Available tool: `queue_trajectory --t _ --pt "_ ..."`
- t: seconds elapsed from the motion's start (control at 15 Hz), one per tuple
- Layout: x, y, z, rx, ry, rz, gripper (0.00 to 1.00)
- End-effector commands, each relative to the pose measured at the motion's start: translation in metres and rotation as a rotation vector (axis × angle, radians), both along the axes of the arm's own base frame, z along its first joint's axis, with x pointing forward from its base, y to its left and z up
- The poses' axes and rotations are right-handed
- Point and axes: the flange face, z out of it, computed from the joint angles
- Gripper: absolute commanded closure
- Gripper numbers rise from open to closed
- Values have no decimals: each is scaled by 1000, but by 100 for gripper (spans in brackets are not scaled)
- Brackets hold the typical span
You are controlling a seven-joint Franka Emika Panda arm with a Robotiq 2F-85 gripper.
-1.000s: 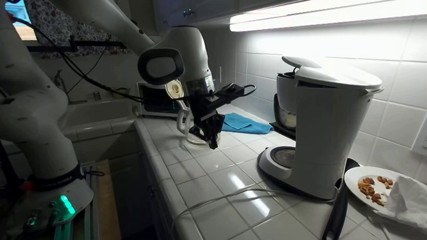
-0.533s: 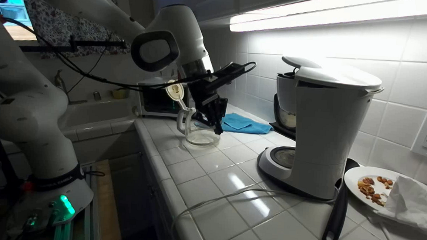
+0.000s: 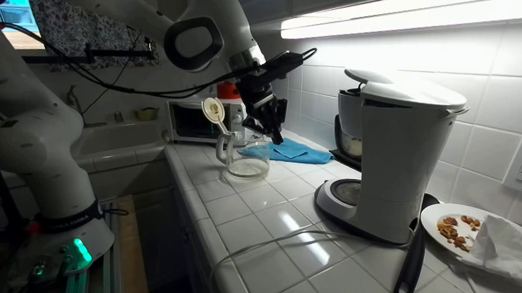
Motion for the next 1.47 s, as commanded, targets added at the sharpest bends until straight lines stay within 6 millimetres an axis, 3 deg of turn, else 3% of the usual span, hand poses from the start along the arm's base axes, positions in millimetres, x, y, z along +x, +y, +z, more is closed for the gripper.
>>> queue_trajectory --t 0.0,0.53,1.07,1.4 --pt "1 2 2 0 -4 -5 95" --pt "2 2 3 1 -6 -10 95" --pt "-11 -13 13 -60 14 -19 95" --pt "-2 -9 22 -94 9 4 95"
